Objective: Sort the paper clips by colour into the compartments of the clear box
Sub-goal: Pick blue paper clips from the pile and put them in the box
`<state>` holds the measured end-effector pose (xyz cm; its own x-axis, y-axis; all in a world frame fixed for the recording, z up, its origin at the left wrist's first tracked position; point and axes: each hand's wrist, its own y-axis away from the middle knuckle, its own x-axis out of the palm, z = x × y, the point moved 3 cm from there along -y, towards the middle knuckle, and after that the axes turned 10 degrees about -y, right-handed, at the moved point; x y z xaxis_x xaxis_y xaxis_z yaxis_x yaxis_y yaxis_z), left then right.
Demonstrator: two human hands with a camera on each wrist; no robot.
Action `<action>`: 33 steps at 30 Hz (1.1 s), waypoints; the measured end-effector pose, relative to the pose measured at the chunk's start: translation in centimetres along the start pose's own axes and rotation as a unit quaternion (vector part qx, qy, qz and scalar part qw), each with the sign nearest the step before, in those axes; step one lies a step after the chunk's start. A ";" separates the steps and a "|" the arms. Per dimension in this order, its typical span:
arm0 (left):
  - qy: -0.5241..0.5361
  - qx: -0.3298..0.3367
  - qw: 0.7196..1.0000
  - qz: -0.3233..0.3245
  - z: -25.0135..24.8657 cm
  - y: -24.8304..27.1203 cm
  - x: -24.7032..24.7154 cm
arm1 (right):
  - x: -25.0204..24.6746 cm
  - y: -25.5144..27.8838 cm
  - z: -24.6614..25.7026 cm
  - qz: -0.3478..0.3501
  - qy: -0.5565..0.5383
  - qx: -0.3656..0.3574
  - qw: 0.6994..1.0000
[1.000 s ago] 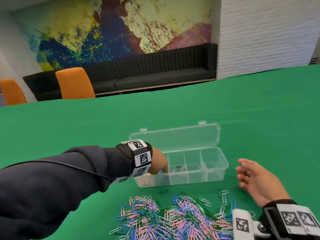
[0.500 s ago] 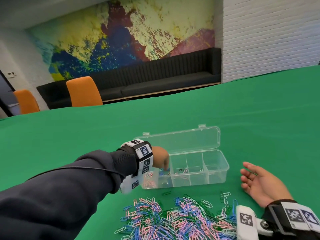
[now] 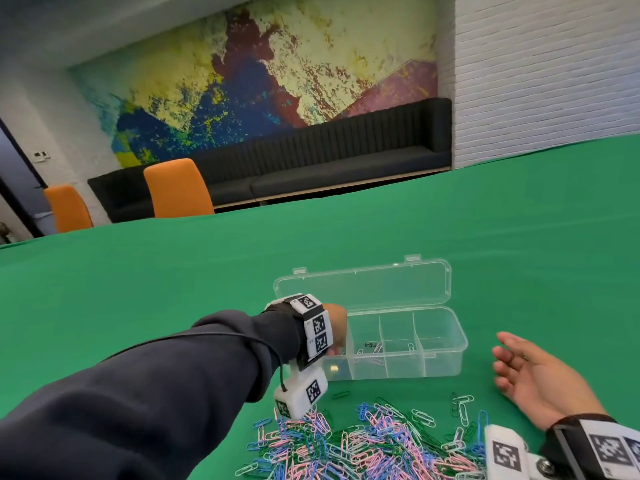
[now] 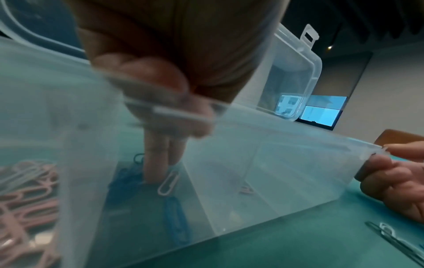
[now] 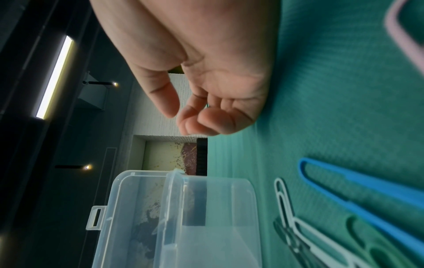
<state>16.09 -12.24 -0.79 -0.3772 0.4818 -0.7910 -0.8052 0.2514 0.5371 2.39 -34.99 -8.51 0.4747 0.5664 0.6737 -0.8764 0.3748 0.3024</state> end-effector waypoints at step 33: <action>0.539 -0.095 0.834 0.073 -0.8 1.4 0.6 | 0.9 0.7 -0.2 0.008 0.028 -0.009 1.000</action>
<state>14.39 -12.29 -0.73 -0.5872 -0.5641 -0.5805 -0.7342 0.0692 0.6754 2.21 -34.05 -7.82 0.4655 0.6116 0.6397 -0.8822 0.3787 0.2799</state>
